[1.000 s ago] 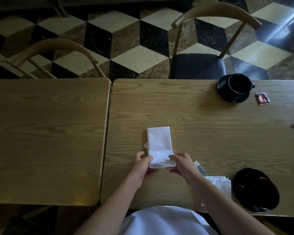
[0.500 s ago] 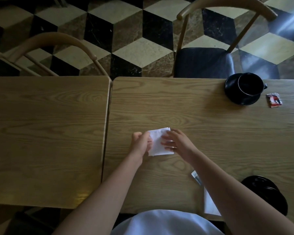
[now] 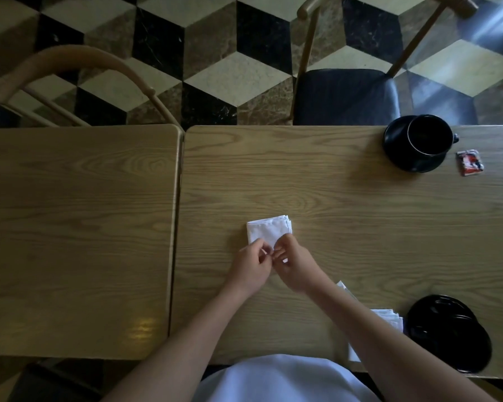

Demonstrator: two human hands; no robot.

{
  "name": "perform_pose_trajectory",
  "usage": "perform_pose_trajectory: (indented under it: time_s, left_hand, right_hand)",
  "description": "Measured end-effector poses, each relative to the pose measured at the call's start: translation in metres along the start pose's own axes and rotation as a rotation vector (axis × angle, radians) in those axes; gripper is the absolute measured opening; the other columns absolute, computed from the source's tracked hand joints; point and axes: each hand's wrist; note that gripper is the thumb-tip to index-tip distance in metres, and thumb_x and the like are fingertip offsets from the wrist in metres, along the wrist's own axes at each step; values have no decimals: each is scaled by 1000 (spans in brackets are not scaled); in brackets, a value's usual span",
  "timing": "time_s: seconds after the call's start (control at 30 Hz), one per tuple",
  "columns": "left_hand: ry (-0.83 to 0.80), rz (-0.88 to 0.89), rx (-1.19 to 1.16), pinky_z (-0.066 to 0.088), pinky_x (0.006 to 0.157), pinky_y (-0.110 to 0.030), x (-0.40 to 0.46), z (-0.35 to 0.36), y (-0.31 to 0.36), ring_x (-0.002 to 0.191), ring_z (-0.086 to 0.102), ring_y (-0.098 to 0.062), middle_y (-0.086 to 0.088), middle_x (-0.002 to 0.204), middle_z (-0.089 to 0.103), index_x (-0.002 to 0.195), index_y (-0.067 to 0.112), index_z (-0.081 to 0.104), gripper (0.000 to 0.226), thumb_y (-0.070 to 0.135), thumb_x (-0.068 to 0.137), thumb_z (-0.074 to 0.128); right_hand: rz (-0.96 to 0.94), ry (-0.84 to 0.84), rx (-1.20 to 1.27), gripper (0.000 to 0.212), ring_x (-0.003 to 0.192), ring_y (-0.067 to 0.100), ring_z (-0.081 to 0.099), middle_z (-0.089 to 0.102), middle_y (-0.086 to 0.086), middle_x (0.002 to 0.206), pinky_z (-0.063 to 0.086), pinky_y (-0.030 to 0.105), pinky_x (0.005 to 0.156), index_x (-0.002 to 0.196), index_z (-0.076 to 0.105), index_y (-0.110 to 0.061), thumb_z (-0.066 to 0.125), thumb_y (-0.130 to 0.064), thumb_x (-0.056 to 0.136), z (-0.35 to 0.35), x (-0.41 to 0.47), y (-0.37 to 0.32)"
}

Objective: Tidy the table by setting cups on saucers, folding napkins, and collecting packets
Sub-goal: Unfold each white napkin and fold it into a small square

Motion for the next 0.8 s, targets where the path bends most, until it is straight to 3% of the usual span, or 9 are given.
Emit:
perform_pose_trajectory:
  time_s: [0.1,0.2,0.43,0.5,0.53,0.6,0.67,0.8]
  left_hand:
    - [-57,29,132,47,72,-27,2,1,-3,83,65,-18,-2,91,71,92,14,65,12,9,88,55]
    - [-197,28,452,45,88,-35,12,3,-3,110,57,-28,-9,118,62,109,11,57,22,20,89,60]
    - [-300,-71,725,39,102,-37,37,13,5,125,49,-35,-21,137,49,127,3,44,42,21,92,59]
    - [-319,-126,627,43,98,-37,42,8,9,122,54,-35,-19,129,57,122,4,53,37,21,90,60]
    - [-282,-174,518,47,92,-36,44,3,9,116,60,-34,-17,118,64,111,7,61,28,22,88,62]
    - [-26,-275,316,50,81,-39,48,-9,5,100,66,-35,-14,99,71,93,9,64,15,22,86,63]
    - [231,-371,180,49,77,-40,47,-16,2,94,65,-36,-16,98,70,94,6,58,25,27,84,66]
    - [154,-535,-37,47,75,-30,47,-7,11,104,66,-30,-14,114,67,112,1,59,43,26,80,73]
  right_hand:
    - [14,-103,-333,13,96,30,64,67,8,102,46,34,72,98,60,-12,51,-13,89,2,1,1]
    - [54,-199,-595,23,111,30,57,62,8,114,48,36,82,111,60,-13,52,-25,93,5,6,2]
    - [116,-298,-664,41,128,30,46,55,8,131,47,43,99,128,57,-19,56,-30,89,10,30,-1]
    - [142,-290,-588,35,119,32,55,62,9,123,51,41,93,120,63,-18,56,-30,87,6,32,-3]
    - [190,-197,-488,28,107,31,61,68,8,111,52,38,83,107,67,-18,55,-32,85,2,31,-1]
    - [322,151,-288,22,84,29,63,67,2,90,45,32,65,88,59,-19,58,-38,78,-13,25,8]
    - [432,341,-187,33,79,24,60,62,-4,84,39,32,61,88,50,-19,65,-44,73,-22,19,15]
    - [578,172,-30,45,75,19,59,62,-5,77,39,30,56,93,57,-10,78,-44,72,-24,26,2]
Point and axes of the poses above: each hand's wrist, its own x-axis towards the middle knuckle, its own z-axis out of the palm, y = z × x
